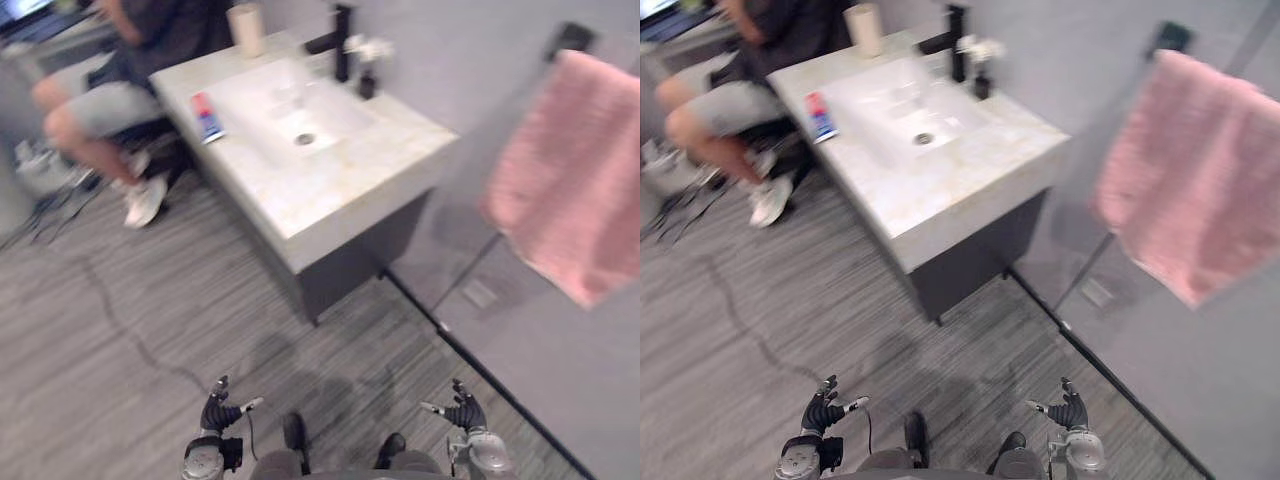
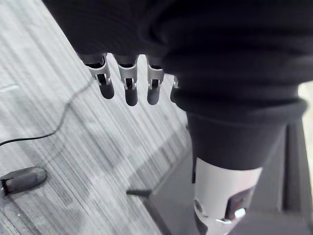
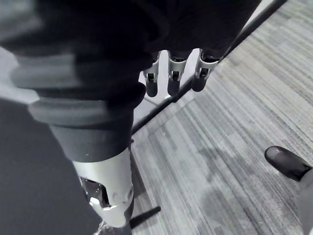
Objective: Organize washtable
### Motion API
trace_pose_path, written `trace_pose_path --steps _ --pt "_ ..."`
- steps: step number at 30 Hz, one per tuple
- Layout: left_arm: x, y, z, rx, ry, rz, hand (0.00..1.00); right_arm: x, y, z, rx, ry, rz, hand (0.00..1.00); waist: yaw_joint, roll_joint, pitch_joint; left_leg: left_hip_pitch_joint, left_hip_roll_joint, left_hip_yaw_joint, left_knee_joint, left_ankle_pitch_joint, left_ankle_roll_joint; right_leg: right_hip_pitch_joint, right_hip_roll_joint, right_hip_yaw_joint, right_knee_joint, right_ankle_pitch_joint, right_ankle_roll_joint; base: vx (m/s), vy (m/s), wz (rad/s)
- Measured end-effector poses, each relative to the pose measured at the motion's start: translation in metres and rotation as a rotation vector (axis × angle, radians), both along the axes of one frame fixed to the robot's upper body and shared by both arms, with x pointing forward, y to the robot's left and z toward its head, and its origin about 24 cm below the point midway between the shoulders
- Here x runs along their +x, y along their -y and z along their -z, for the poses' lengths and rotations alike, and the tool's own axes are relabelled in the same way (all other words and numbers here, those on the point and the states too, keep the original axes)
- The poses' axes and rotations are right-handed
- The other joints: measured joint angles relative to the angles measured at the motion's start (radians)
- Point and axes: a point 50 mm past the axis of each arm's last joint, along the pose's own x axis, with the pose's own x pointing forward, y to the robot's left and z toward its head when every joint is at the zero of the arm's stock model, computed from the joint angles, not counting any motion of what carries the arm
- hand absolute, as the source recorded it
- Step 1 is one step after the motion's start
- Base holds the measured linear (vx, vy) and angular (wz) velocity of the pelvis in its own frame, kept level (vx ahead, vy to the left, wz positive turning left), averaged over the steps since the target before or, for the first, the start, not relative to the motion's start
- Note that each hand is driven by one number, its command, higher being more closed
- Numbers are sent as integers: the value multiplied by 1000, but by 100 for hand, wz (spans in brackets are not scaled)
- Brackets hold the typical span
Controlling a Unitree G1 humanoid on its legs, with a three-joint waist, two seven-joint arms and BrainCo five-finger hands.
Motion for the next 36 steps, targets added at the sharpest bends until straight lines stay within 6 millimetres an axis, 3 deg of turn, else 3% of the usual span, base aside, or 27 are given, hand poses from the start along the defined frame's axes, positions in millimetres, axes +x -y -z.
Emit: trace_pose_path --steps 2,3,6,7,9,10,11,12,13,14,15,17,21,23,24,25,26,28,30,32,33,34,36 --pt "-7 -4 2 4 -15 -33 0 1 2 -1 -13 0 -15 0 4 12 5 2 33 83 23 51 -44 23 -1 -25 33 -12 9 42 174 132" --pt "-20 -12 4 15 -46 -80 0 5 -1 -1 -17 1 -42 0 14 3 9 7 31 70 49 91 -43 49 -15 -34 53 -22 21 52 127 79" --pt "-43 -27 7 44 -98 -145 0 26 -23 -10 1 71 -115 0 41 -26 5 -3 -12 20 78 49 -30 64 -47 -2 53 -33 42 44 125 62" --pt "-45 -27 8 42 -106 -151 0 32 -29 -12 1 86 -146 0 56 -28 5 -9 -32 15 83 37 -20 61 -62 13 60 -38 50 57 181 55" --pt "-48 -26 11 33 -119 -164 0 40 -37 -15 6 105 -179 0 59 -28 6 -21 -62 -12 101 1 -8 61 -87 48 87 -64 70 65 160 52" --pt "-48 -24 11 26 -117 -173 0 44 -42 -17 15 120 -192 0 52 -18 15 -48 -83 -60 152 -39 7 31 -79 185 134 -148 47 53 117 94" --pt "-44 -23 10 27 -106 -174 0 44 -41 -17 15 120 -194 0 45 -13 19 -69 -96 -97 202 -74 17 -10 -41 352 179 -222 -4 59 95 106" --pt "-42 -24 10 29 -99 -174 0 41 -41 -16 15 111 -192 0 45 -15 20 -75 -111 -118 218 -86 23 -27 -18 453 208 -259 -32 96 74 115" --pt "-39 -25 7 36 -87 -170 0 36 -41 -13 17 96 -192 0 43 -33 23 -79 -149 -161 233 -105 36 -45 10 584 259 -321 -81 189 45 119" --pt "-37 -27 6 41 -76 -168 0 34 -42 -12 24 92 -193 0 28 -50 26 -76 -182 -206 233 -117 52 -51 8 631 314 -358 -118 217 35 113" --pt "-35 -27 5 41 -71 -166 0 36 -43 -13 26 96 -196 0 25 -55 29 -76 -189 -228 233 -120 58 -66 7 641 352 -360 -122 259 6 89" --pt "-24 -24 3 35 -46 -154 0 41 -48 -15 36 111 -209 0 23 -51 54 -36 -169 -282 228 -136 62 -145 62 647 464 -390 -78 308 -20 53" --pt "-3 -11 1 19 -13 -79 0 36 -56 -14 43 103 -276 0 -4 -25 76 108 -91 -354 199 -193 23 -277 159 558 452 -357 -59 372 -58 46" --pt "11 -5 0 9 7 -28 0 28 -58 -14 54 105 -284 0 -15 -53 76 193 -90 -376 138 -195 -15 -355 160 550 306 -224 -51 515 -125 64" --pt "14 0 0 -4 9 2 0 24 -57 -14 56 101 -284 0 -29 -71 71 230 -102 -399 138 -230 -46 -402 146 587 233 -134 -59 525 -181 59" --pt "13 2 1 -9 6 2 0 22 -56 -13 57 98 -285 0 -38 -72 69 245 -102 -415 142 -247 -60 -412 140 598 237 -100 -71 687 -257 84" --pt "8 5 3 -20 -5 -2 0 16 -55 -11 61 79 -287 0 -64 -67 52 270 -84 -437 160 -273 -94 -406 138 592 284 -41 -106 480 -200 80" --pt "7 8 4 -33 -5 6 0 10 -54 -10 63 73 -280 0 -67 -46 52 210 -57 -415 347 -294 -163 -394 142 568 326 -26 -139 600 -278 51" --pt "1 17 3 -71 8 -27 0 20 -72 -24 97 165 -287 0 -53 14 69 23 65 -352 856 -248 -256 -291 227 579 307 -79 -200 658 -282 -39" --pt "-4 20 3 -80 8 -32 0 25 -86 -28 131 193 -305 0 -39 14 69 -29 118 -302 1019 -253 -249 -195 272 638 272 -109 -240 523 -126 -97" --pt "-2 21 2 -82 20 -30 0 26 -86 -29 141 199 -293 0 -26 9 70 -43 126 -283 1027 -260 -236 -164 279 664 254 -113 -246 519 -91 -131" --pt "6 22 -4 -80 59 -26 0 27 -86 -30 146 206 -272 0 -1 -10 69 -74 131 -239 991 -276 -205 -115 282 729 219 -121 -246 479 -54 -137" --pt "12 22 -10 -76 98 -22 0 27 -83 -32 136 217 -267 0 7 -20 68 -119 127 -225 903 -292 -175 -57 282 801 179 -128 -239 528 27 -131"
